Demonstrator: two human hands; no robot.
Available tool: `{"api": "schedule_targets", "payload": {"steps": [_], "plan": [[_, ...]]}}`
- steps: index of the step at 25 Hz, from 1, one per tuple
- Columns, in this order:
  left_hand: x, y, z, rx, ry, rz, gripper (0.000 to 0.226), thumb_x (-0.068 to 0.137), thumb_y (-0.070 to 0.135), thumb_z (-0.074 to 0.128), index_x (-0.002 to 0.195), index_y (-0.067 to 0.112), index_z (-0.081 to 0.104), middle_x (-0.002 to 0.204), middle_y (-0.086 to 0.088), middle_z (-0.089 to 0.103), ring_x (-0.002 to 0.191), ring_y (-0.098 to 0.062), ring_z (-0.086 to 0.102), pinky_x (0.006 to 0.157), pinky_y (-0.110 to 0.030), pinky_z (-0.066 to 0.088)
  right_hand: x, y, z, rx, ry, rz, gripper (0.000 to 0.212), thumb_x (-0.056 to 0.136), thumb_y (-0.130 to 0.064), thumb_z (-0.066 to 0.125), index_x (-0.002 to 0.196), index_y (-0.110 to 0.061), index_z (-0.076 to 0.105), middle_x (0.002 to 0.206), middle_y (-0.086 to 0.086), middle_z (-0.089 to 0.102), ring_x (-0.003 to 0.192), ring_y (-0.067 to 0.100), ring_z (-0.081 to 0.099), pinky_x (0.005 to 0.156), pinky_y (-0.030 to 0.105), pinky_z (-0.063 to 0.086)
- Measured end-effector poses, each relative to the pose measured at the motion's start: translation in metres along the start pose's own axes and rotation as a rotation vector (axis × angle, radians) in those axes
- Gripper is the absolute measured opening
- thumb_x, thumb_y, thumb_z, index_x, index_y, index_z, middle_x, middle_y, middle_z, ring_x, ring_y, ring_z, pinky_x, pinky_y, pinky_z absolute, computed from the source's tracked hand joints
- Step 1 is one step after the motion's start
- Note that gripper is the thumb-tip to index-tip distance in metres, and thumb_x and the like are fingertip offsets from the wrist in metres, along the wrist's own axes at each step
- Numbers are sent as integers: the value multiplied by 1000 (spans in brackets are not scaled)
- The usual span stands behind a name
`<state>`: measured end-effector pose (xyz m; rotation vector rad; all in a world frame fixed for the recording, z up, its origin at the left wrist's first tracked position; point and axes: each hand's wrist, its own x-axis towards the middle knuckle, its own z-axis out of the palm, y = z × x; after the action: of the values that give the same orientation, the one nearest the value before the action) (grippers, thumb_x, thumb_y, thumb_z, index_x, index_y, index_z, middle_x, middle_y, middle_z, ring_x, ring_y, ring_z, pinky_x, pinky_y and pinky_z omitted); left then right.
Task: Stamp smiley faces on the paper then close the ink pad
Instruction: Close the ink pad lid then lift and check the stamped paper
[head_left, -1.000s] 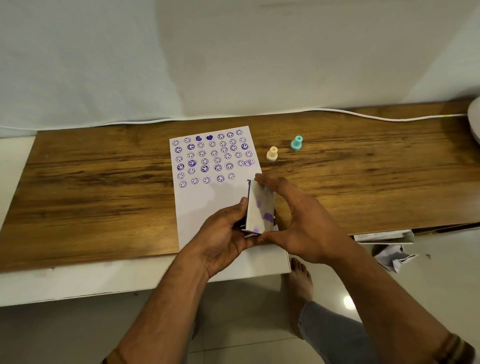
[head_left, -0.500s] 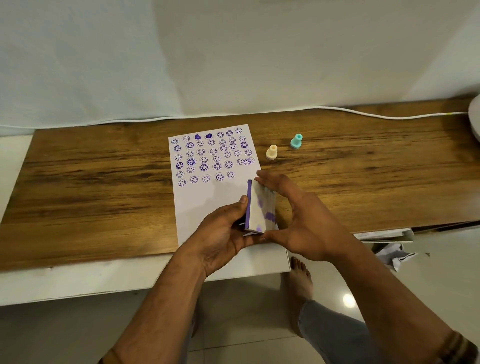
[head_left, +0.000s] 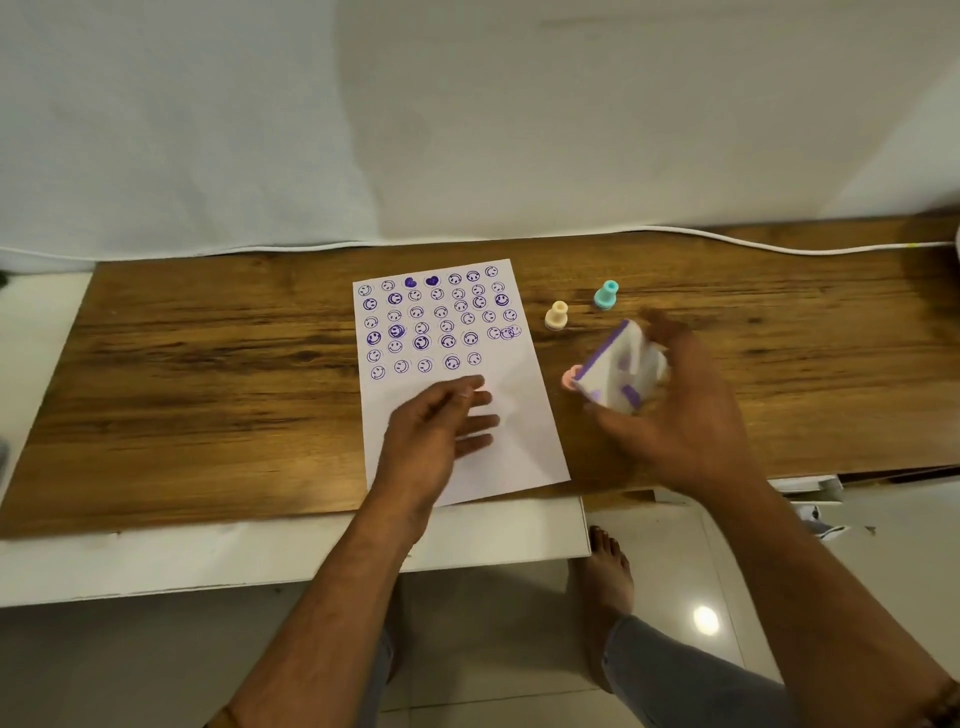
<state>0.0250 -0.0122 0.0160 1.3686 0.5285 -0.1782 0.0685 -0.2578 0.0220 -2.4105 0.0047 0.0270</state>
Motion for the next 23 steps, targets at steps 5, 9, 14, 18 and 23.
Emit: {"api": "schedule_targets", "payload": {"steps": [5, 9, 14, 18, 23], "plan": [[12, -2, -24, 156, 255, 174, 24, 103, 14, 58, 104, 29, 76, 102, 4, 77, 83, -8, 76, 70, -29, 58, 11, 30, -1, -296, -28, 305, 107, 71, -54, 89, 157, -30, 29, 157, 7, 44, 141, 37, 41, 105, 63, 46], [13, -2, -35, 245, 345, 186, 28, 104, 10, 54, 103, 29, 75, 101, 8, 75, 79, -2, 72, 82, -39, 59, 11, 30, 0, -333, -43, 329, 105, 72, -66, 82, 158, -31, 32, 157, 6, 47, 141, 38, 41, 105, 64, 45], [8, -2, -41, 483, 458, 273, 23, 101, 13, 60, 109, 30, 73, 121, 3, 69, 104, -15, 67, 86, -27, 52, 6, 17, -1, -429, -8, 294, 104, 75, -76, 71, 158, -32, 27, 162, 7, 38, 145, 38, 34, 110, 62, 39], [3, -2, -37, 732, 514, 244, 39, 97, 22, 65, 136, 17, 62, 141, -9, 58, 134, -30, 51, 106, -36, 41, -21, -27, 29, -217, 179, -153, 50, 88, -60, 67, 130, -36, 56, 131, -2, 63, 118, 22, 55, 82, 33, 45], [-2, -10, -27, 802, 336, 12, 89, 98, 47, 61, 164, 14, 12, 170, -4, 29, 157, -30, 20, 125, -48, 26, -45, -40, 84, -362, -206, -198, 62, 93, -53, 68, 149, -31, 54, 153, -8, 55, 137, 19, 48, 109, 39, 44]]}}
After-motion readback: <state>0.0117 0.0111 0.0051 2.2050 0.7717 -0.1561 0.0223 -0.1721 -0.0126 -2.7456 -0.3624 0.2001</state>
